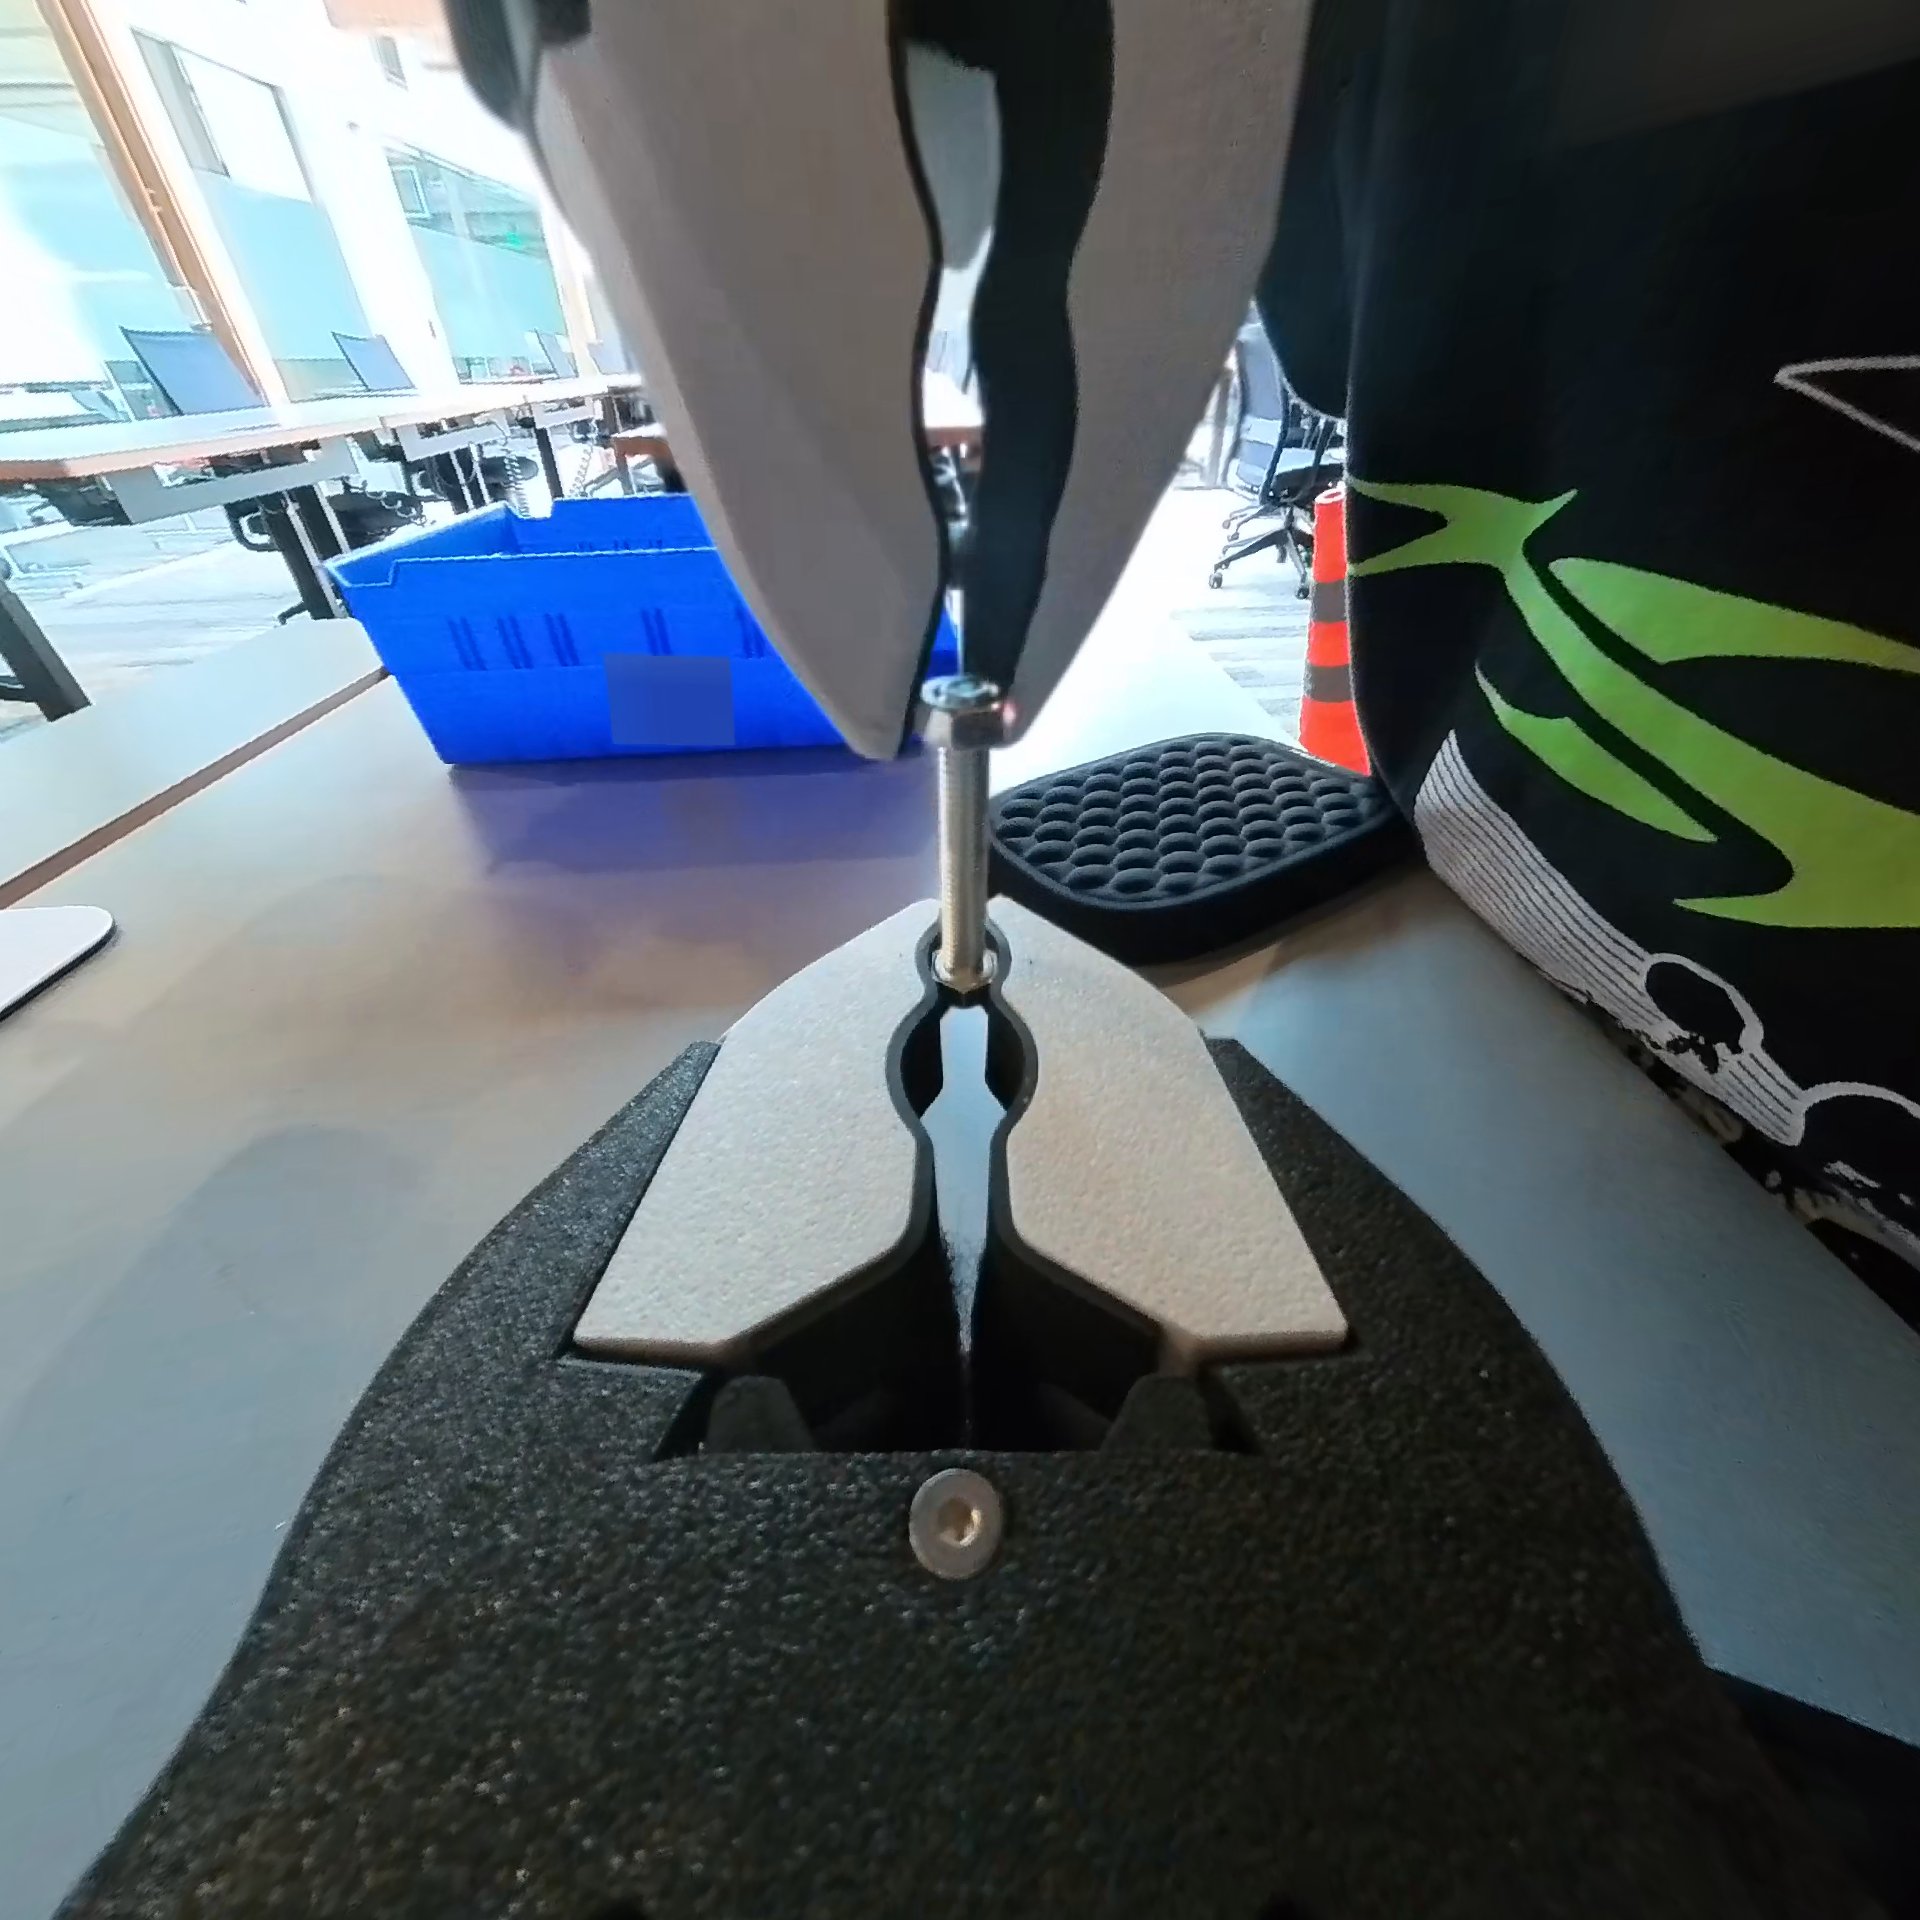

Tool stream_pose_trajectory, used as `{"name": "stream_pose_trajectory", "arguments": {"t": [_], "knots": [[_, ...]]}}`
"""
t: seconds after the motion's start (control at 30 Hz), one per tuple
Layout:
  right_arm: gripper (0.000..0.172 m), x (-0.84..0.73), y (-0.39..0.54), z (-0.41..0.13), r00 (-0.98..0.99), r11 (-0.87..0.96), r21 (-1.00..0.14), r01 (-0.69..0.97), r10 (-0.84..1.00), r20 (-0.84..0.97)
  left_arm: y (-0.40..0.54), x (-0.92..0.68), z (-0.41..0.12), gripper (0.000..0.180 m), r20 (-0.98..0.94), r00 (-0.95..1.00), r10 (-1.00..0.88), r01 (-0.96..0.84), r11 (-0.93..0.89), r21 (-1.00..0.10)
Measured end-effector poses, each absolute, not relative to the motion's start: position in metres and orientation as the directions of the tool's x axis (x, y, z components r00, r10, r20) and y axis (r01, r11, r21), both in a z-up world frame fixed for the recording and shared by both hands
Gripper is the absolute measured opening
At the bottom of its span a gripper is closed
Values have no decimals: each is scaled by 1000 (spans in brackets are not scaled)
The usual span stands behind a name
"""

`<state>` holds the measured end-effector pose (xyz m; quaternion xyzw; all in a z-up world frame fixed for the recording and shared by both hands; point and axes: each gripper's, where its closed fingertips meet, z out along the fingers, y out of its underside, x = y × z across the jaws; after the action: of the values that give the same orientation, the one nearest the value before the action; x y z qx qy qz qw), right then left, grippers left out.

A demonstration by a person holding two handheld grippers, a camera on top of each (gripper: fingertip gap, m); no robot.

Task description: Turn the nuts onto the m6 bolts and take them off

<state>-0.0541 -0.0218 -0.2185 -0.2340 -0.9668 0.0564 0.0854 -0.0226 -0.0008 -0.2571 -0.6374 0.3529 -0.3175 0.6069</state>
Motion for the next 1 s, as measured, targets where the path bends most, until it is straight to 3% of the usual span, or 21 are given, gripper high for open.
{"name": "stream_pose_trajectory", "arguments": {"t": [0.1,0.2,0.37,0.57,0.7,0.8,0.9,1.0], "knots": [[20,-54,-25,-218,-892,903,-158,401,424,158,-1,-23,-257,2,-24,548,-836,-62,-13,-998],[36,-58,-28,-214,-958,969,-163,187,216,188,-1,-23,-256,2,-21,545,-838,-59,-13,-998],[31,-54,-29,-212,-963,963,-134,-233,-210,169,-2,-23,-256,2,-19,540,-842,-56,-13,-998],[11,-59,-29,-217,-942,931,-153,-331,-318,103,-2,-23,-256,2,-17,537,-844,-53,-14,-998],[10,-61,-27,-217,-973,964,-147,-220,-206,103,-2,-23,-256,2,-16,540,-842,-51,-14,-999],[10,-61,-26,-217,-993,991,-135,16,32,113,-1,-24,-256,2,-16,545,-838,-51,-14,-999],[10,-61,-26,-219,-916,919,-142,368,384,114,-1,-23,-257,2,-19,549,-836,-59,-16,-998],[11,-58,-26,-219,-885,890,-154,428,448,125,-2,-21,-258,2,-32,545,-838,-78,-12,-997]]}}
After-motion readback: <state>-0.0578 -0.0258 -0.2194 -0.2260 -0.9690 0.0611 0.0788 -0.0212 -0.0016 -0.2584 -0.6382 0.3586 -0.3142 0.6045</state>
